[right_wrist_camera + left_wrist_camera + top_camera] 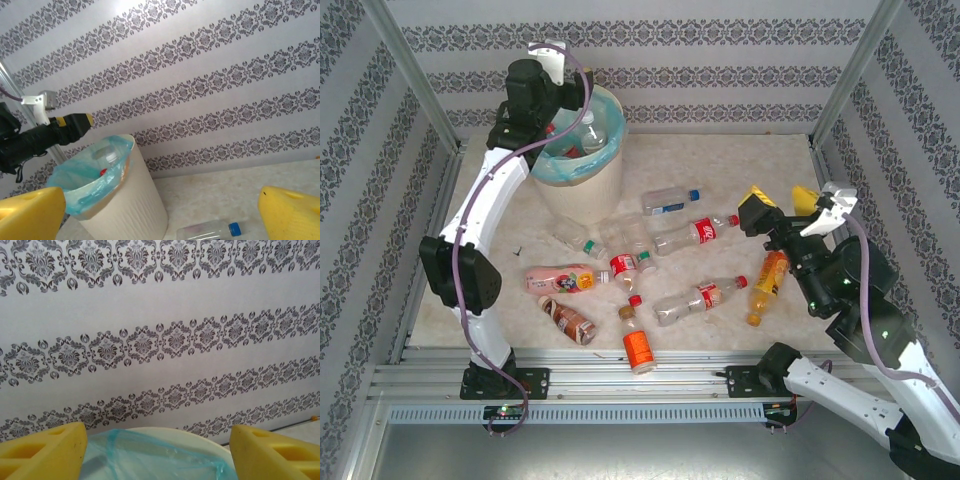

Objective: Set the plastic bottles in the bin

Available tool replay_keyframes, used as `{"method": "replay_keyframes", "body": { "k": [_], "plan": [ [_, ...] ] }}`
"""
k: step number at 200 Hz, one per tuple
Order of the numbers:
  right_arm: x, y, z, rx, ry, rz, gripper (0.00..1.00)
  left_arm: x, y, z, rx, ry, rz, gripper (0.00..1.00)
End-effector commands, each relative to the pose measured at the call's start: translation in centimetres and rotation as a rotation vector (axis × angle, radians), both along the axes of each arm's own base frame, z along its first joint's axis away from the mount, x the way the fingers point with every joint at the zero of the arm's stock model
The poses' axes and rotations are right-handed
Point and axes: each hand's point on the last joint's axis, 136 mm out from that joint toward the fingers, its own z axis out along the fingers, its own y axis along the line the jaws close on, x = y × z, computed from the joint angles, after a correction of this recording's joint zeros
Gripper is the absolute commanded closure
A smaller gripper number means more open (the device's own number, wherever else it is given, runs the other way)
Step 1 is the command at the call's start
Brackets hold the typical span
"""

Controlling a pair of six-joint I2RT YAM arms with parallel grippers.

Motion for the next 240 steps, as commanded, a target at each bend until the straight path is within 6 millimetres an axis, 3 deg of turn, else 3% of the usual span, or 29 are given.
{"method": "replay_keyframes", "body": {
  "k": [1, 63, 76, 100, 118, 137, 162, 196, 222, 240],
  "plan": [
    [0.4, 0.0, -0.4, 0.002, 0.012, -0.021, 0.02, -1.9, 0.3, 4.3, -0.041, -0.108, -0.016, 0.24],
    [1.1, 1.5, -1.6, -0.026, 0.067, 0.023, 0.02, -2.4, 0.7, 2.8, -0.032, -0.04, -0.004, 0.25],
    [1.4, 2.9, -2.2, -0.073, 0.1, 0.073, 0.02, -2.5, 1.0, 2.2, -0.035, 0.007, 0.007, 0.26],
    [1.7, 7.4, -4.2, -0.168, 0.2, 0.259, 0.1, -3.8, 0.9, 2.1, -0.052, 0.06, -0.007, 0.28],
    [1.6, 10.4, -7.8, -0.242, 0.361, 0.364, 0.16, -6.2, 0.6, 2.5, -0.084, 0.098, -0.042, 0.29],
    [0.8, 11.7, -12.7, -0.27, 0.561, 0.362, 0.17, -10.0, -0.1, 2.1, -0.113, 0.141, -0.08, 0.29],
    [-2.6, 14.9, -20.0, -0.31, 0.763, 0.433, 0.21, -16.1, -1.5, 0.6, -0.099, 0.174, -0.146, 0.29],
    [-7.5, 17.8, -28.5, -0.486, 0.919, 0.427, 0.13, -23.5, -3.6, -6.6, -0.05, 0.315, -0.26, 0.29],
    [-9.5, 19.7, -32.8, -0.531, 1.001, 0.428, 0.11, -27.7, -4.8, -12.6, -0.043, 0.42, -0.376, 0.28],
    [-10.7, 20.9, -34.7, -0.581, 1.046, 0.44, 0.09, -30.1, -5.0, -15.2, -0.027, 0.465, -0.445, 0.28]
  ]
}}
